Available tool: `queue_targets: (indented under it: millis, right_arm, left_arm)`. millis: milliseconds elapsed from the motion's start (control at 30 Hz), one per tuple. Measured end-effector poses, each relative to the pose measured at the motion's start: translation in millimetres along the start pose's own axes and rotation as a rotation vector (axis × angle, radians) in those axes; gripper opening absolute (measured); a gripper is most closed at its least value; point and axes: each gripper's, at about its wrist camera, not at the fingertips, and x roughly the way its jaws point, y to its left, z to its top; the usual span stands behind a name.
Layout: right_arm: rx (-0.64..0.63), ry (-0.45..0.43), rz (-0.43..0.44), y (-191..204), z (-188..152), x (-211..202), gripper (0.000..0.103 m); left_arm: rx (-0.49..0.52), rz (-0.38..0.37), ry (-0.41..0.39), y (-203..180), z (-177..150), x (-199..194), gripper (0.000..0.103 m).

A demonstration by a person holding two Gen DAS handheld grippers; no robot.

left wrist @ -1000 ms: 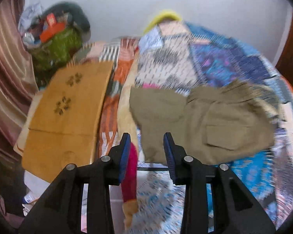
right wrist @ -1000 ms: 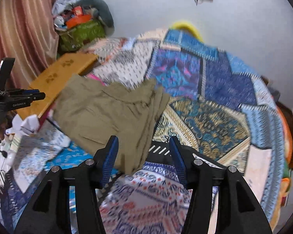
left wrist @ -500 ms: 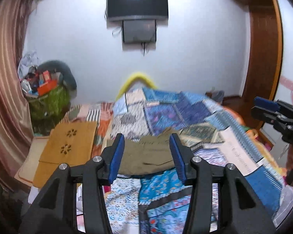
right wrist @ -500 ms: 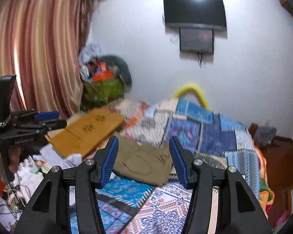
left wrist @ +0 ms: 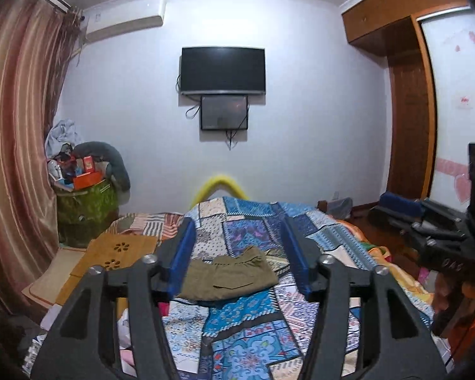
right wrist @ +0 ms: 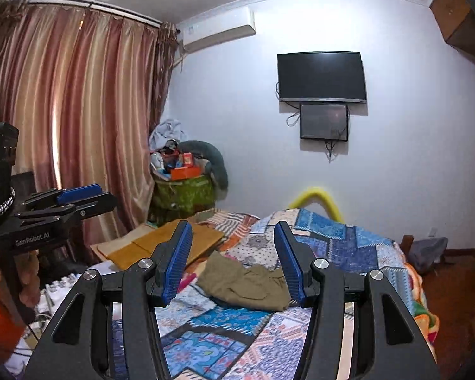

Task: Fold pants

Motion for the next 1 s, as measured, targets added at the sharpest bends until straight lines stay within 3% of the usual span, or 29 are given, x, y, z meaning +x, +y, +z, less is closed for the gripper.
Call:
queue_targets:
  millis: [100, 200, 333, 500, 1000]
  right_arm:
    - [0.011, -0.005, -0.011, 4, -7, -6, 0.062]
    - [0.013, -0.021, -0.028, 9, -12, -13, 0.072]
    - [0.040, -0.031, -0.033, 10, -12, -16, 0.088]
    - [0.036, -0.039, -0.086, 13, -15, -19, 0.103]
    - [0.050, -0.044, -0.097, 14, -22, -29, 0.103]
  left_arm:
    - [0.008, -0.009, -0.018, -8, -5, -11, 0.071]
    - [0.011, 0.009, -0.035, -13, -10, -18, 0.090]
    - [0.009, 0.039, -0.055, -15, -17, -23, 0.103]
    - [-0.002, 0.063, -0.045, -11, -22, -21, 0.103]
    - [-0.042, 0.061, -0.031, -4, -27, -19, 0.103]
